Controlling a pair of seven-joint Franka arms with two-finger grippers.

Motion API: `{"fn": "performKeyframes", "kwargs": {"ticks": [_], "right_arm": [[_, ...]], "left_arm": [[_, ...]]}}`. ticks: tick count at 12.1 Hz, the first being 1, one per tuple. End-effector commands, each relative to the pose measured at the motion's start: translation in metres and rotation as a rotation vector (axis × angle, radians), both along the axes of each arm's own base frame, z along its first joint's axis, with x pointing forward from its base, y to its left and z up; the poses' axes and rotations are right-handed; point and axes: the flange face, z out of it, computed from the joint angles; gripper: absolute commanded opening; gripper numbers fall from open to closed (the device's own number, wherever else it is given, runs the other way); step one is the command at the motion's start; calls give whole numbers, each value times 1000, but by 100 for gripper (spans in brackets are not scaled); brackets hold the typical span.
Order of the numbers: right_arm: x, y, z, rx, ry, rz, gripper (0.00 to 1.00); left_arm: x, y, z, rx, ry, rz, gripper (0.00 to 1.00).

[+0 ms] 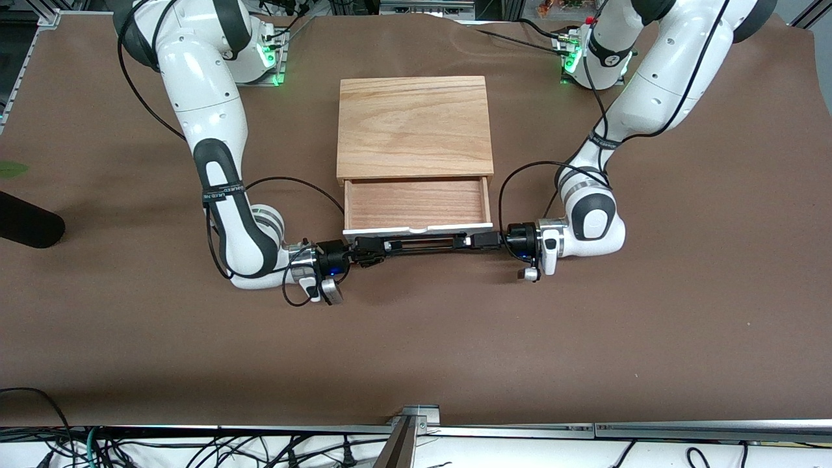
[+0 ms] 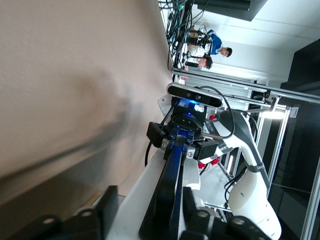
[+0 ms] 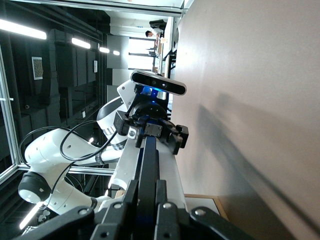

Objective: Pull top drawer with both arms simultaneously
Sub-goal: 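Pull the drawer handle outward with both grippers together, then open both grippers and draw them back from the handle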

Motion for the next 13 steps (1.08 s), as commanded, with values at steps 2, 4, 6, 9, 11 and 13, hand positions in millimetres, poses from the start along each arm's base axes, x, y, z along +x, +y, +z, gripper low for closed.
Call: {"fn": "performKeyframes", "kwargs": {"ticks": [2,4,6,9,11,13], "right_arm": [[47,-45,4,-47,-20,-157,100],[48,-51,5,-88,-32,-137,100],[56,-71,14,-153,-71,-132,100],[69,-123,39,-368,-111,-66,100],[76,-162,66,-515,-125,-38,100],[78,-198,97,-682,-163,21,100]], "left_arm": [[-14,-1,1,0,57,-33,100],[-7,6,16,2,90,-21,100],[3,33,37,75,95,-55,100],[20,93,75,264,46,-114,100],[23,124,105,391,2,-154,100],[18,149,152,557,-3,-196,100]]}}
